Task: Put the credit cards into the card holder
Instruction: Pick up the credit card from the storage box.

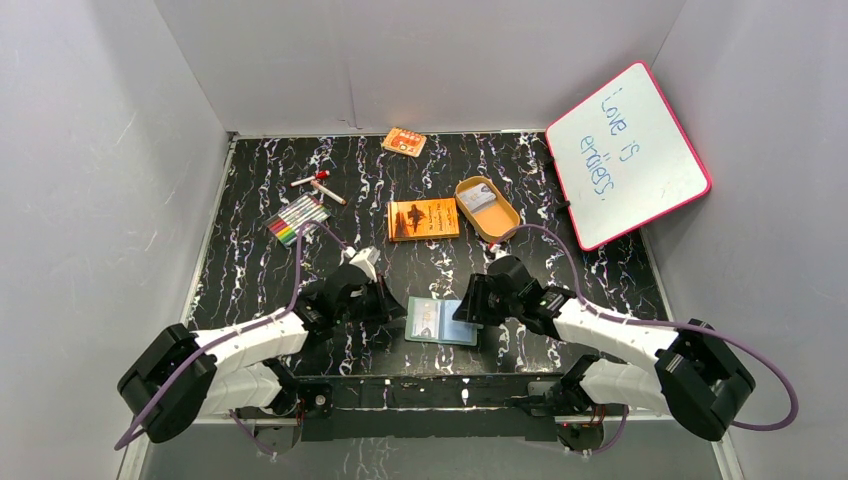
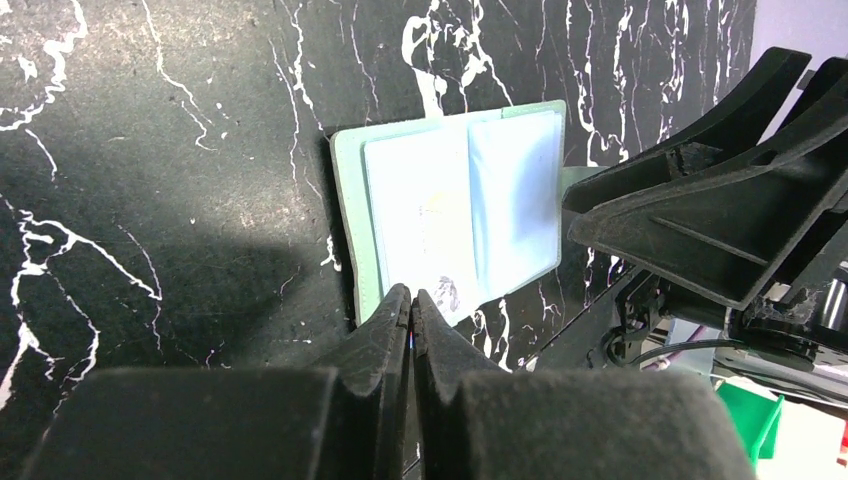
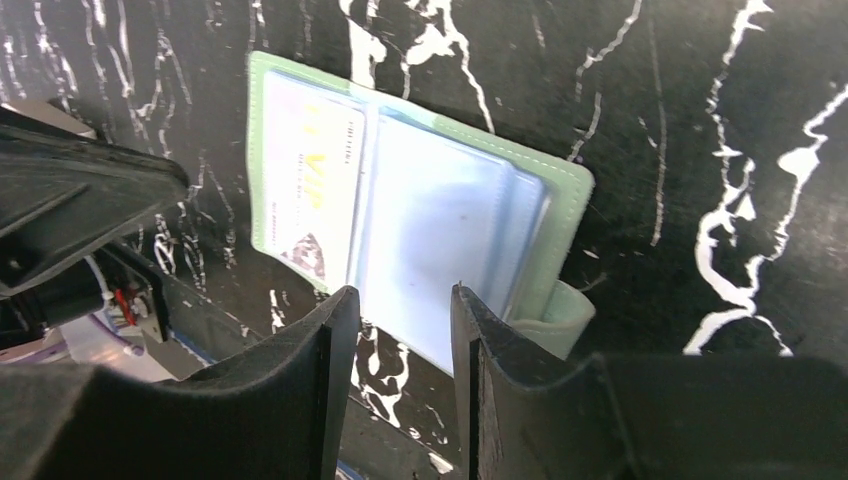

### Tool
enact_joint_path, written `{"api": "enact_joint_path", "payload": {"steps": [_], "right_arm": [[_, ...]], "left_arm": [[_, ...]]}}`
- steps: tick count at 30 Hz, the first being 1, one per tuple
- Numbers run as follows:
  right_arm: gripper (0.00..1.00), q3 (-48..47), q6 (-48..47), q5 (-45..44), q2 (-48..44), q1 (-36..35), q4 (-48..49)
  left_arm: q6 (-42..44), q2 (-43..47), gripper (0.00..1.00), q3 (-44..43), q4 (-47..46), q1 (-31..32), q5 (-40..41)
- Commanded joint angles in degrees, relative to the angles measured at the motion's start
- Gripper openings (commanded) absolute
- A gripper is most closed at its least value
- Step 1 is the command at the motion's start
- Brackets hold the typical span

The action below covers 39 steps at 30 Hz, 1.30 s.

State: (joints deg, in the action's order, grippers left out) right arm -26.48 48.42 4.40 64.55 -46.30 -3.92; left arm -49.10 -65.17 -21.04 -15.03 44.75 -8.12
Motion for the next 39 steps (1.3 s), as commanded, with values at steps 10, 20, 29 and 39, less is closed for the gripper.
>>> {"api": "enact_joint_path", "payload": {"steps": [10, 20, 29, 39], "right_arm": [[0.43, 2.8, 0.1, -5.9, -2.7, 0.7, -2.0], [0.44, 1.5, -1.6, -7.1, -5.4, 1.3, -3.3], [0.60, -21.0, -10.3, -22.3, -3.4, 9.2, -15.6], [0.63, -26.4, 3.1, -13.2, 13.1, 25.4, 8.7]], "left_arm": [[2.1, 4.1, 0.06, -2.7, 0.8, 0.0, 0.7], [2.9, -1.7, 0.03, -5.8, -1.5, 0.0, -3.0], [4.0, 12.5, 0.39, -6.1, 13.3, -0.1, 13.0], [0.2, 22.8, 0.82, -6.6, 25.1, -0.1, 26.8]]}}
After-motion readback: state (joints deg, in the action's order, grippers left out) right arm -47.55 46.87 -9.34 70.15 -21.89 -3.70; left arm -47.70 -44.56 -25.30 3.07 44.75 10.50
